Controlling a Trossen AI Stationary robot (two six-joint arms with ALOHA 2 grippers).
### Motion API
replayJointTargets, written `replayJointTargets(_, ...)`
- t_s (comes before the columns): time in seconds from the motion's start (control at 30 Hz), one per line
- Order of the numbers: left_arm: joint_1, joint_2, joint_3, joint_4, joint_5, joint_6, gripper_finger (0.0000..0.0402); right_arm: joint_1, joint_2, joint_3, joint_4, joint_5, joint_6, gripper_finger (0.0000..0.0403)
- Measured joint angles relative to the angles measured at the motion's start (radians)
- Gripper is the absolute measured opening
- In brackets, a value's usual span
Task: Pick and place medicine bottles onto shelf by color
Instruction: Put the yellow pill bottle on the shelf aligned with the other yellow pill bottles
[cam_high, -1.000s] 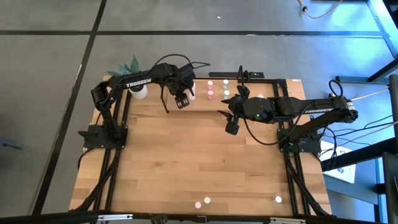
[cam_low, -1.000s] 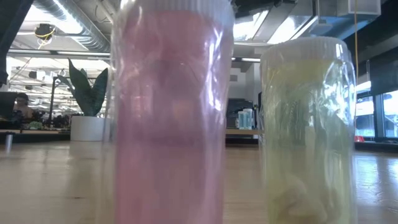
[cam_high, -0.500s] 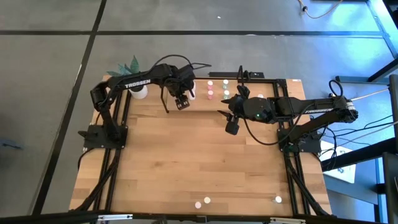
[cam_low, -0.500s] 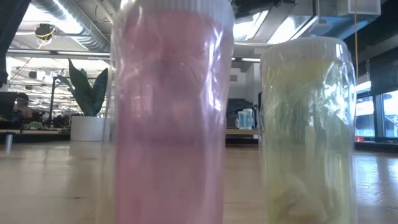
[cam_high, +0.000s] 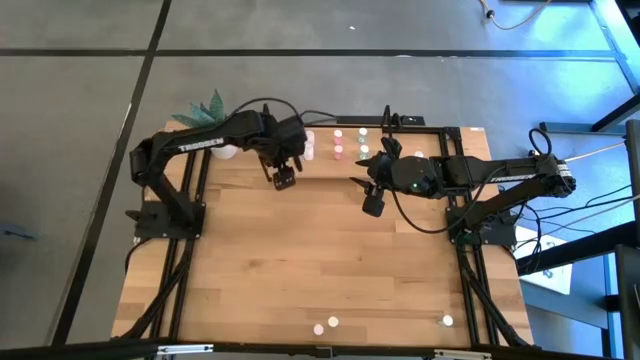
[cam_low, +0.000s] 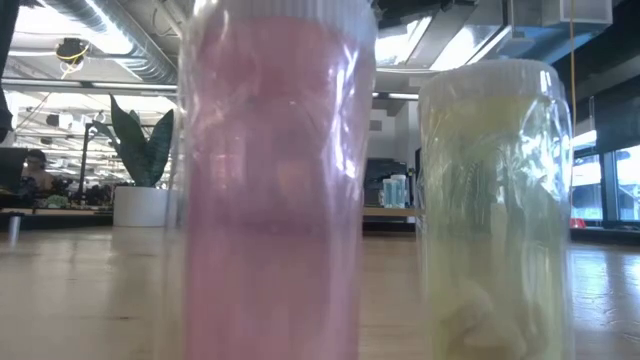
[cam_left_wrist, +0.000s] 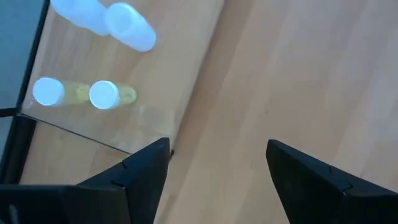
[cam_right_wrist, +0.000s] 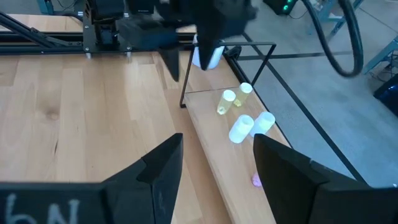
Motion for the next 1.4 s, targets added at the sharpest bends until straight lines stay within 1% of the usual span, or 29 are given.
replayJointTargets(0.2,-0.081,-0.082,0.0,-0.009,-0.045,-0.031,0.0262,0.0,0.0,0.0,0.0,0.0,0.0,0.0197)
replayJointTargets(0.5,-0.139,-0.206,0.001,-0.012,-0.051,-0.083,0.0262,0.0,0.0,0.0,0.0,0.0,0.0,0.0197)
replayJointTargets(0.73,-0.204,-0.272,0.001,-0.031,-0.05,-0.091,0.0262,0.0,0.0,0.0,0.0,0.0,0.0,0.0197)
replayJointTargets(0.97,-0.281,-0.309,0.0,-0.038,-0.051,-0.152,0.0262,0.0,0.0,0.0,0.002,0.0,0.0,0.0197)
replayJointTargets(1.23,-0.365,-0.331,0.0,-0.054,-0.151,-0.215,0.0262,0.0,0.0,0.0,0.01,-0.001,0.001,0.0197)
replayJointTargets(1.27,-0.372,-0.331,0.0,-0.056,-0.158,-0.216,0.0262,0.0,0.0,0.0,0.01,-0.004,0.009,0.0197)
replayJointTargets(1.33,-0.387,-0.331,0.0,-0.059,-0.169,-0.218,0.0262,0.0,0.0,0.0,0.01,-0.046,0.04,0.0197)
replayJointTargets(1.4,-0.4,-0.331,0.0,-0.068,-0.172,-0.227,0.0262,0.0,0.0,0.0,0.009,-0.14,0.018,0.0197)
